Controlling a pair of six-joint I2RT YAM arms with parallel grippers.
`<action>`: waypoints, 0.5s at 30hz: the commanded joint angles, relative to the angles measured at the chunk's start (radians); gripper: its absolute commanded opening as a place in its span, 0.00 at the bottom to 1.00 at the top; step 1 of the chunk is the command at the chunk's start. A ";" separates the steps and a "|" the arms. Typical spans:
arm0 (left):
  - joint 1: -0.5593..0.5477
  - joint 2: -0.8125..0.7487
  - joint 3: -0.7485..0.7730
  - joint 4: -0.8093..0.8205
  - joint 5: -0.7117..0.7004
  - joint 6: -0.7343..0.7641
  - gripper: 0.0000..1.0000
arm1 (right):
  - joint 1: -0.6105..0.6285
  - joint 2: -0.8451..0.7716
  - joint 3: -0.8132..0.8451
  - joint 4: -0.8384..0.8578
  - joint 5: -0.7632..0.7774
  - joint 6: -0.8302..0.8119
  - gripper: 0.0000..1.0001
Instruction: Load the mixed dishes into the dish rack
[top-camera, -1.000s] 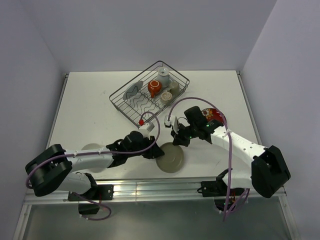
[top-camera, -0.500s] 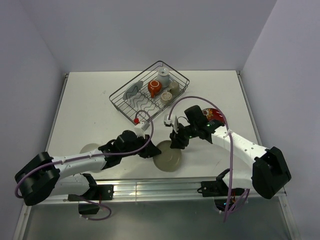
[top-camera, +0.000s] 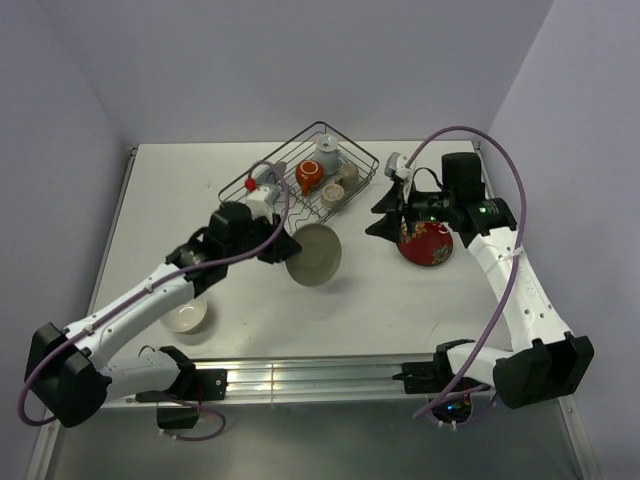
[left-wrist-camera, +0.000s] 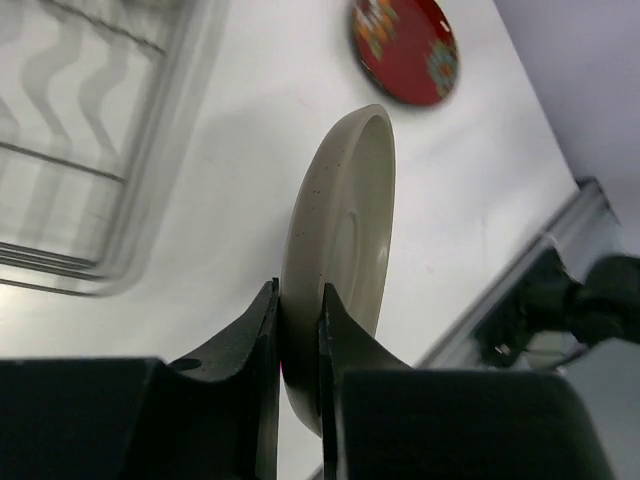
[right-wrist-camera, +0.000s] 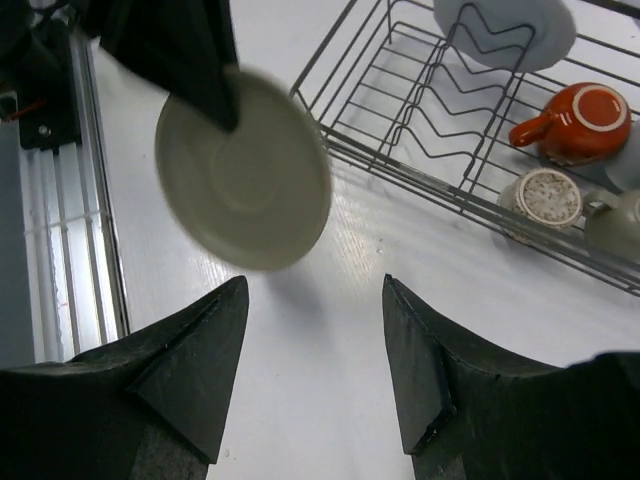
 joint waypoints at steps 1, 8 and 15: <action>0.101 -0.002 0.228 -0.125 -0.016 0.174 0.00 | -0.051 -0.031 -0.038 -0.026 -0.103 0.018 0.63; 0.264 0.191 0.606 -0.297 -0.085 0.383 0.00 | -0.067 -0.090 -0.297 0.207 -0.115 0.175 0.63; 0.296 0.363 0.764 -0.285 -0.182 0.585 0.00 | -0.079 -0.085 -0.394 0.293 -0.104 0.207 0.63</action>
